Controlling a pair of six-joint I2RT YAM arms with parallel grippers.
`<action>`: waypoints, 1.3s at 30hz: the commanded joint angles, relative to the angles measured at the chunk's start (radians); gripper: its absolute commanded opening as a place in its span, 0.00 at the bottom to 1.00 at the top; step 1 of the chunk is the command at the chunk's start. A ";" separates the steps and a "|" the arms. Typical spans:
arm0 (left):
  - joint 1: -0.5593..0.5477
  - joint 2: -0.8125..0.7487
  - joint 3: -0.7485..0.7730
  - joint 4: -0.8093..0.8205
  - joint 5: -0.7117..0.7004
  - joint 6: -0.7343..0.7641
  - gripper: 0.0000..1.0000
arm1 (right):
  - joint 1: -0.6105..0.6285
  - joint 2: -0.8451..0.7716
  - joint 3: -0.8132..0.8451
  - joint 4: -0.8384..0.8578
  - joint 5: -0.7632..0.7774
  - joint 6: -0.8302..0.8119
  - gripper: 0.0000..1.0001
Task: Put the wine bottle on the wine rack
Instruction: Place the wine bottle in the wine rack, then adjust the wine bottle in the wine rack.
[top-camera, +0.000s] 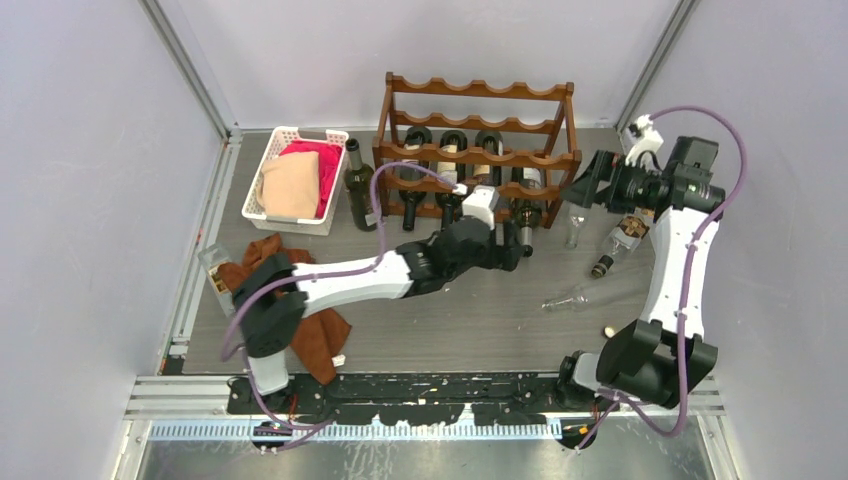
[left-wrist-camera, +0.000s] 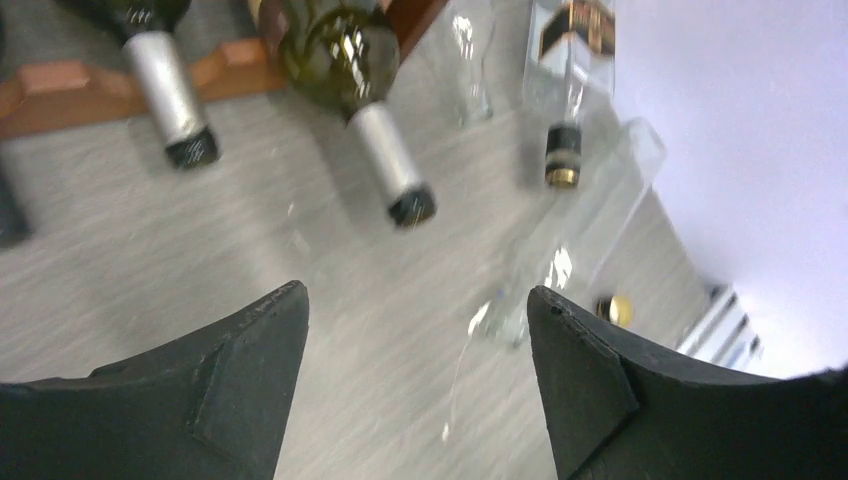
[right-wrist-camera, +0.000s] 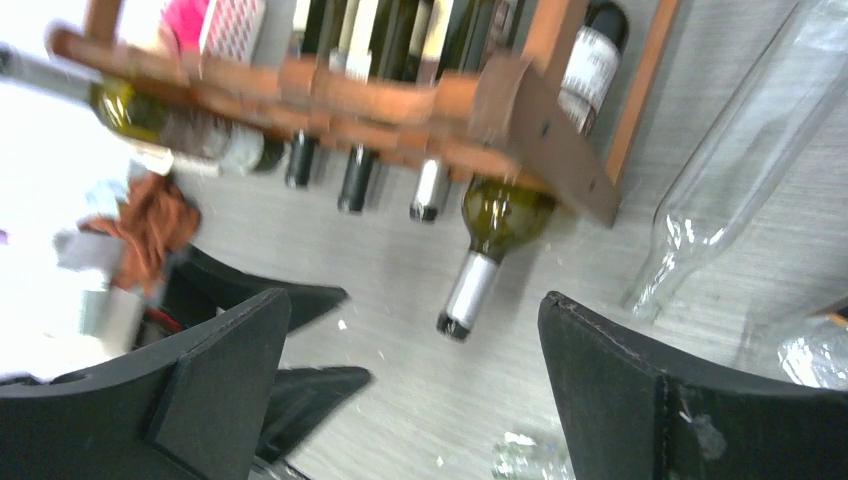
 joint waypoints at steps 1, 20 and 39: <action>0.000 -0.263 -0.220 0.097 0.159 0.222 0.81 | 0.020 -0.121 -0.113 -0.168 0.003 -0.233 1.00; 0.035 -1.033 -0.724 0.022 -0.113 0.342 0.84 | 0.541 -0.182 -0.618 0.588 0.789 0.158 0.69; 0.067 -1.051 -0.763 -0.002 -0.189 0.336 0.83 | 0.662 -0.078 -0.699 0.703 1.008 0.172 0.58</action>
